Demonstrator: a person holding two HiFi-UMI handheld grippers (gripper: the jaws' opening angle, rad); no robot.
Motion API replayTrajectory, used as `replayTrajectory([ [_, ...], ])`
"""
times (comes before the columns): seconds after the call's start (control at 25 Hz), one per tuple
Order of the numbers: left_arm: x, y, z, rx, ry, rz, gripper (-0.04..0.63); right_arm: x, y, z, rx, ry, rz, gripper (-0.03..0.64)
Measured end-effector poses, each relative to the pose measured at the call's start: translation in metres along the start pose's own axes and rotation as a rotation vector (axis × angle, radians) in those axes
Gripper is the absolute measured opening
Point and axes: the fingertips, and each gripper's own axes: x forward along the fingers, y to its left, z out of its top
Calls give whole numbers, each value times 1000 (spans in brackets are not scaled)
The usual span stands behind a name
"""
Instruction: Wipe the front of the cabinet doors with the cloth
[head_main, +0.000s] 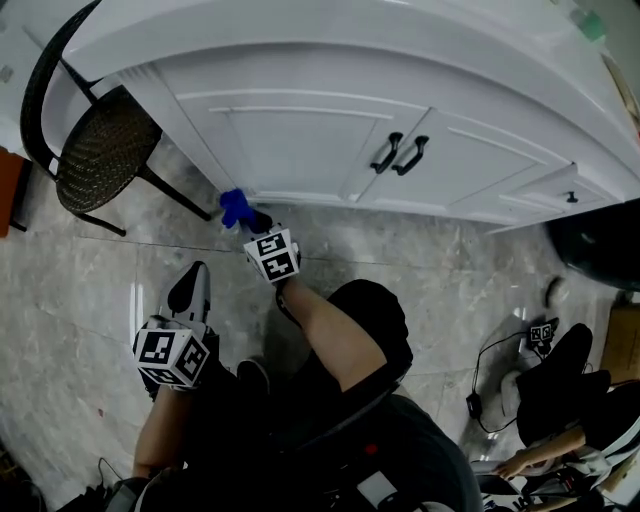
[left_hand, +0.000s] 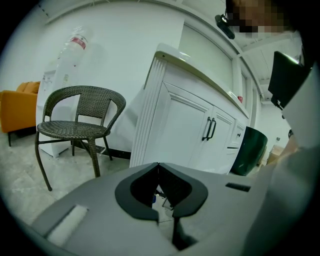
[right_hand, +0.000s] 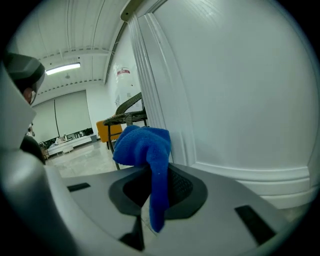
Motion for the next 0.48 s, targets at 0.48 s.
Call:
replayTrajectory([
  [0.48,7,3,-3,3,4,5,3,-12,-64,-12,4,43,-151,49],
])
